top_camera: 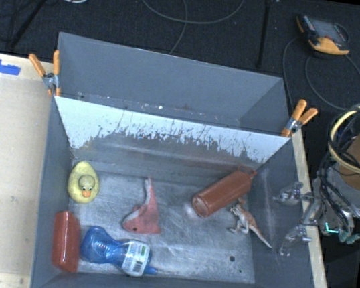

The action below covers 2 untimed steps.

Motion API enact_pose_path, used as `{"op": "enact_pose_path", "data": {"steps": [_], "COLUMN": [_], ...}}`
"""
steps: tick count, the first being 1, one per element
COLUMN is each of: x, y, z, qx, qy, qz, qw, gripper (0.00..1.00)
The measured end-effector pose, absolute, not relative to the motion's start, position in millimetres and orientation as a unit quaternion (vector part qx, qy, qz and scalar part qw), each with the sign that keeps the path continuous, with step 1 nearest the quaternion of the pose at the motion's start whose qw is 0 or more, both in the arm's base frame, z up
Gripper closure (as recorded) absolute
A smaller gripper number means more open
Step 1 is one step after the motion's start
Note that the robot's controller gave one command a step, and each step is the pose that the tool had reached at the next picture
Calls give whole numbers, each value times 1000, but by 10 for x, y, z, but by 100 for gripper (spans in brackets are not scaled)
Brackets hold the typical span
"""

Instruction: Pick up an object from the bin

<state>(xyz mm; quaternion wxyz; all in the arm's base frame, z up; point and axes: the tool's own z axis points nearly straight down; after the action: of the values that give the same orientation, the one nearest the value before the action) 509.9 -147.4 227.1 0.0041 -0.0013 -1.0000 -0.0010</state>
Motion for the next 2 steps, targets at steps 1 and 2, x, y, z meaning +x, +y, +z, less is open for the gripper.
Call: {"op": "enact_pose_path", "data": {"steps": [1,2], "x": [5117,5321], "y": [-1465,-1513], "z": [2305,1603], "qx": [1,-33], "qy": [-1000,-999], "qz": [0,0], "qw": [1,-3], "gripper": [0,0]}}
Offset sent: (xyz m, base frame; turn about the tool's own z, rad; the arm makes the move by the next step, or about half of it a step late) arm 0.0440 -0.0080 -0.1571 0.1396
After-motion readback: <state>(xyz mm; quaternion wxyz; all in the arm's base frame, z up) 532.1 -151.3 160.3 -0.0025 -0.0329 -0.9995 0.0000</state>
